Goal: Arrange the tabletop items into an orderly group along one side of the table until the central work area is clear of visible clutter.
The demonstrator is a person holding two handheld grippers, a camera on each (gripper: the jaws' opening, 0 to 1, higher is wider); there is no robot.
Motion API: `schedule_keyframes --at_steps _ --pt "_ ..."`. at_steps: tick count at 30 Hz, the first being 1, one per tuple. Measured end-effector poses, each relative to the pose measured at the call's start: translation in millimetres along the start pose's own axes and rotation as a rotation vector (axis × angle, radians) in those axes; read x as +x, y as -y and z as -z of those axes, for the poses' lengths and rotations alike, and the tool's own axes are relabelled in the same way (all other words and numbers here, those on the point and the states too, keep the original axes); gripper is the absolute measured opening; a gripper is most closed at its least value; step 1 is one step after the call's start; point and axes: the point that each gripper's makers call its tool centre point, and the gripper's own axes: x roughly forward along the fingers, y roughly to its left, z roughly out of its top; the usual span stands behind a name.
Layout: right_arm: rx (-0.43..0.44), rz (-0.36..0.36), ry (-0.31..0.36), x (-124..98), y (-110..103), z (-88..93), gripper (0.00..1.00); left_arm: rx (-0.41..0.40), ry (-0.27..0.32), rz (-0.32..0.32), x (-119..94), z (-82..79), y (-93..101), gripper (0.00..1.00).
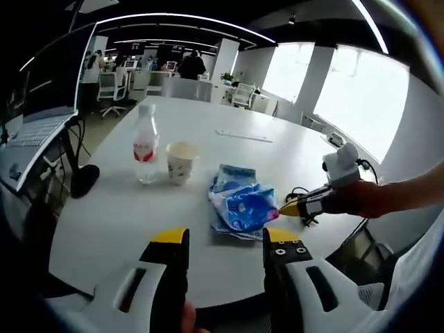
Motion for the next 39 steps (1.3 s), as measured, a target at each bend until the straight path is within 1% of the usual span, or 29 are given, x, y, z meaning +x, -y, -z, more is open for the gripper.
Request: schedule_keyframes --at_steps 6,9,12,17,21,26,29,31,34,37,39 --pt "-0.005 -0.018 -0.011 -1.2 -7.9 6.8 0.0 -0.001 0.002 0.0 0.4 -0.9 -0.2 0.41" --pt "-0.007 -0.012 -0.011 -1.5 -5.0 7.1 0.0 -0.002 0.003 -0.003 -0.3 -0.9 -1.3 0.41" --pt "0.011 -0.005 0.004 -2.7 0.7 2.9 0.02 -0.002 0.004 -0.005 -1.7 -0.9 -2.2 0.41" --pt "0.011 0.003 0.011 -4.2 6.6 -3.2 0.08 -0.005 0.003 -0.008 -2.7 0.2 -2.7 0.41" --pt "0.03 0.007 0.02 -5.4 10.0 -8.0 0.11 -0.004 0.005 -0.006 -2.8 -0.1 -1.5 0.41" --pt "0.067 -0.005 0.032 -1.9 8.7 -14.8 0.18 -0.002 0.004 -0.005 -2.7 0.3 -0.7 0.41" --pt "0.066 -0.004 0.04 1.2 5.5 -20.2 0.18 -0.003 0.004 -0.006 -2.9 0.4 -0.7 0.41" --pt "0.066 0.002 0.039 3.7 6.6 -22.3 0.19 -0.005 0.004 -0.006 -3.0 0.5 -0.8 0.41" --pt "0.088 0.02 0.044 7.7 11.5 -27.2 0.18 -0.002 0.004 -0.007 -3.9 -0.1 -1.2 0.42" --pt "0.118 0.035 0.035 12.7 16.2 -26.9 0.17 -0.003 0.005 -0.01 -4.6 -0.3 -2.4 0.41" --pt "0.135 0.047 0.017 15.9 19.5 -23.8 0.16 -0.002 0.006 -0.011 -4.6 -0.6 -2.6 0.41"
